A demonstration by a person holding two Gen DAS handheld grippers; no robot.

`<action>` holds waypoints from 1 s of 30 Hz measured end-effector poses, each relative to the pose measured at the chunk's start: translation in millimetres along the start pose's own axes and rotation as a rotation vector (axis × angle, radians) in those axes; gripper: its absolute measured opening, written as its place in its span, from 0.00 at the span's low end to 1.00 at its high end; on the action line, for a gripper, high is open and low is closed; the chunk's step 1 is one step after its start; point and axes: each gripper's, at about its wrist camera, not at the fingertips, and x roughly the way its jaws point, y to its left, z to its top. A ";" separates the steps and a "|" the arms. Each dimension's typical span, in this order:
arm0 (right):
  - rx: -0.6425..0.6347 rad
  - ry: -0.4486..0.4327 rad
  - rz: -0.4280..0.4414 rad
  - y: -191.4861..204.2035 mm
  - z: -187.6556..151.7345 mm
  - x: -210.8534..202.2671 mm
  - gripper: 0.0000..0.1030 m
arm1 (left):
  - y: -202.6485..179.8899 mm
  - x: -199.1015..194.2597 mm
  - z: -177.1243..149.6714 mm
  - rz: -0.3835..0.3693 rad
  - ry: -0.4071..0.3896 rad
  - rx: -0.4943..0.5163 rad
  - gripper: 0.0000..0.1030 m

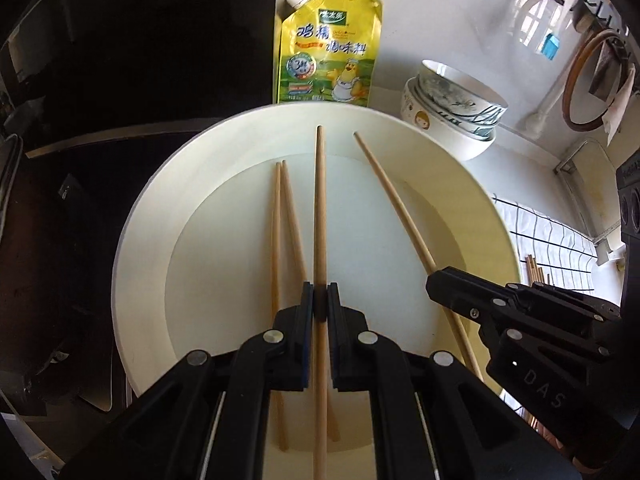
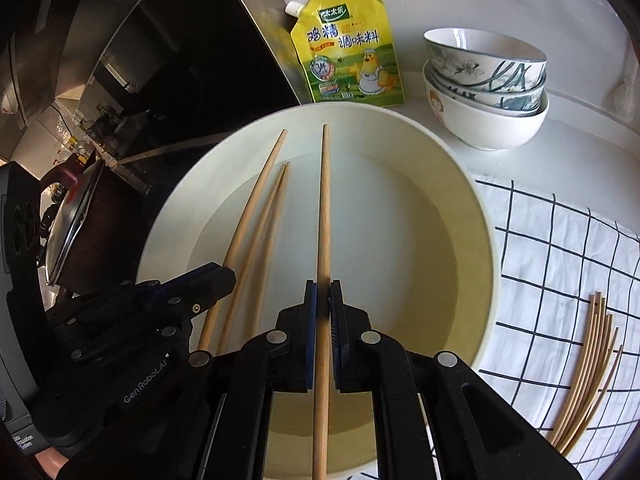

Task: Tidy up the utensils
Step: 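Lift the chopstick with the right tool into the white basin and release, then move the open right tool back over the chopstick pile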

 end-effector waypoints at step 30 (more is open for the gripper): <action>-0.004 -0.056 -0.103 -2.0 -24.9 -29.0 0.08 | 12.2 -15.0 -10.0 0.033 -0.018 -0.055 0.53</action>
